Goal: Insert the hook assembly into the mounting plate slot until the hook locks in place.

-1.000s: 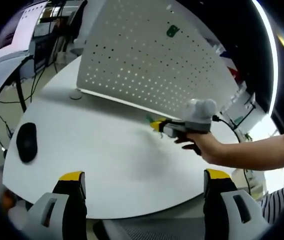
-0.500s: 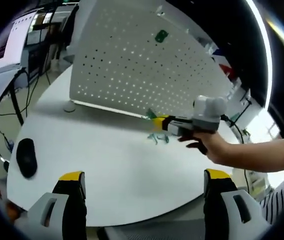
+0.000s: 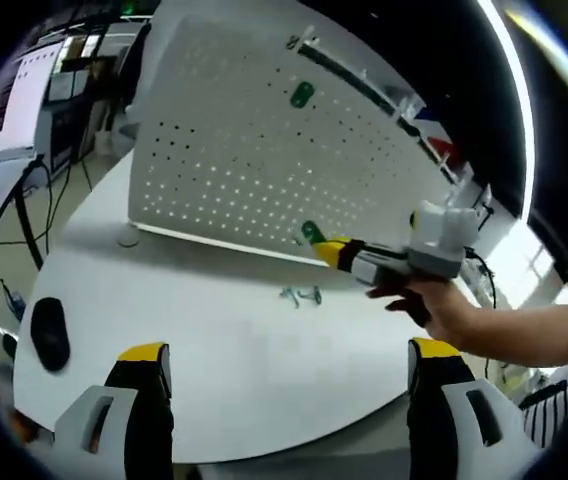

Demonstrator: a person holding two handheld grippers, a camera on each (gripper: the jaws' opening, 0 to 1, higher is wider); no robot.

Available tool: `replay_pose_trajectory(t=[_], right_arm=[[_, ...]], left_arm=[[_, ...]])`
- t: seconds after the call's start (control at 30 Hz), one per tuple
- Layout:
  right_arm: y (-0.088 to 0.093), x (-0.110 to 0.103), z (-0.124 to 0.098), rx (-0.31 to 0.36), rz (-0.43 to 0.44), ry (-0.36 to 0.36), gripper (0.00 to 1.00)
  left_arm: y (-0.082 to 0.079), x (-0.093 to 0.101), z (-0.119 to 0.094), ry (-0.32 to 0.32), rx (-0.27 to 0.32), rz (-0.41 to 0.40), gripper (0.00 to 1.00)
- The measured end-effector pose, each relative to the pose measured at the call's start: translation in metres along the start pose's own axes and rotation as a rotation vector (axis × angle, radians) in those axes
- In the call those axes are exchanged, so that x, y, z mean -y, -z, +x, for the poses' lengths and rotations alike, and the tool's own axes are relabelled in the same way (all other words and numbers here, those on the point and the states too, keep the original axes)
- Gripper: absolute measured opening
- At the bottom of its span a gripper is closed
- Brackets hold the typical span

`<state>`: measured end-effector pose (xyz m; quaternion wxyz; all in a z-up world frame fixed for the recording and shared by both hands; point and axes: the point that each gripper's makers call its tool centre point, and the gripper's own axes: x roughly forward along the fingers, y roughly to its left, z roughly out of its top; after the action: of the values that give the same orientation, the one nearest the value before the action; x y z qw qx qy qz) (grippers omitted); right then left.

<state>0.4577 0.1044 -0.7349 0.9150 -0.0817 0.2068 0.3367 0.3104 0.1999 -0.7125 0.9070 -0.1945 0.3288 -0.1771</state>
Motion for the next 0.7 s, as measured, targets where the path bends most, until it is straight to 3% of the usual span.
replay_pose_trajectory(t=[0.33, 0.7], right_arm=[[-0.022, -0.027, -0.042, 0.097, 0.13, -0.038, 0.0], [-0.027, -0.06, -0.079, 0.148, 0.238, -0.119, 0.0]], left_arm=[[-0.022, 0.02, -0.002, 0.064, 0.059, -0.072, 0.99], [-0.037, 0.036, -0.009, 0.109, 0.105, -0.09, 0.96]])
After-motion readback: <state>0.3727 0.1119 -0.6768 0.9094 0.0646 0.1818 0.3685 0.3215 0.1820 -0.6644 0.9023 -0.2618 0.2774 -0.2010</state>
